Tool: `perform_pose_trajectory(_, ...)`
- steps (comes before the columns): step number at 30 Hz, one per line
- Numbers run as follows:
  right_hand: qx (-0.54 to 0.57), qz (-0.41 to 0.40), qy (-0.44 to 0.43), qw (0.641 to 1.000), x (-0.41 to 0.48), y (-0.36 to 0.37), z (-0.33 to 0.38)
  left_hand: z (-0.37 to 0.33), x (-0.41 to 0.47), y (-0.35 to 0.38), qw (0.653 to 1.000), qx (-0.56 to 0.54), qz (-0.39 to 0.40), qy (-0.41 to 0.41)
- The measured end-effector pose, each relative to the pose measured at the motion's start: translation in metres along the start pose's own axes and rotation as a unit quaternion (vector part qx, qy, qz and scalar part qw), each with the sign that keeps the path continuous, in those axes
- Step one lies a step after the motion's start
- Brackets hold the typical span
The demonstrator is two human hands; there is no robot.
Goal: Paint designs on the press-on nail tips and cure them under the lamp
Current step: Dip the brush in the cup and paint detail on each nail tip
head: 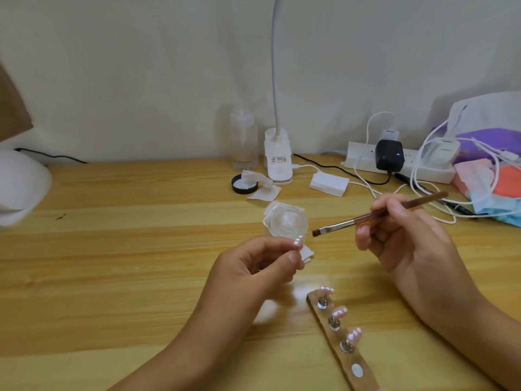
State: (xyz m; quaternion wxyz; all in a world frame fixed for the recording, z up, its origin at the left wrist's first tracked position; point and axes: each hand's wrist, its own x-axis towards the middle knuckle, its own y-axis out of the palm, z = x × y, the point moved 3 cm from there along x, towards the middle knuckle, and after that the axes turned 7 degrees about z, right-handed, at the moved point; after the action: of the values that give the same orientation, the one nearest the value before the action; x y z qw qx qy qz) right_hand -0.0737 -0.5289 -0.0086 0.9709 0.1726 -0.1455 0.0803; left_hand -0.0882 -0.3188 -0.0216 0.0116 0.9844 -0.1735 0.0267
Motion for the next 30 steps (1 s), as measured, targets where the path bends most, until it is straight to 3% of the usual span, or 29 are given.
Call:
perform_pose_trajectory(10, -0.035, 0.024, 0.030, 0.999, -0.0048, 0.0062, -0.0039, 0.0036, 0.0018, 0.0000, 1.000, -0.003, 0.002, 0.005)
perform_pose_trajectory(18, -0.057, -0.024, 0.003, 0.998, -0.0028, 0.0021, -0.0014, 0.0056, 0.0022, 0.0006, 1.000, 0.022, -0.003, 0.014)
perform_pose_trajectory(30, -0.067, 0.016, 0.000, 0.998, -0.0051, 0.0052, -0.0012, 0.0053, 0.0014, 0.0016, 0.999, 0.038, 0.001, 0.024)
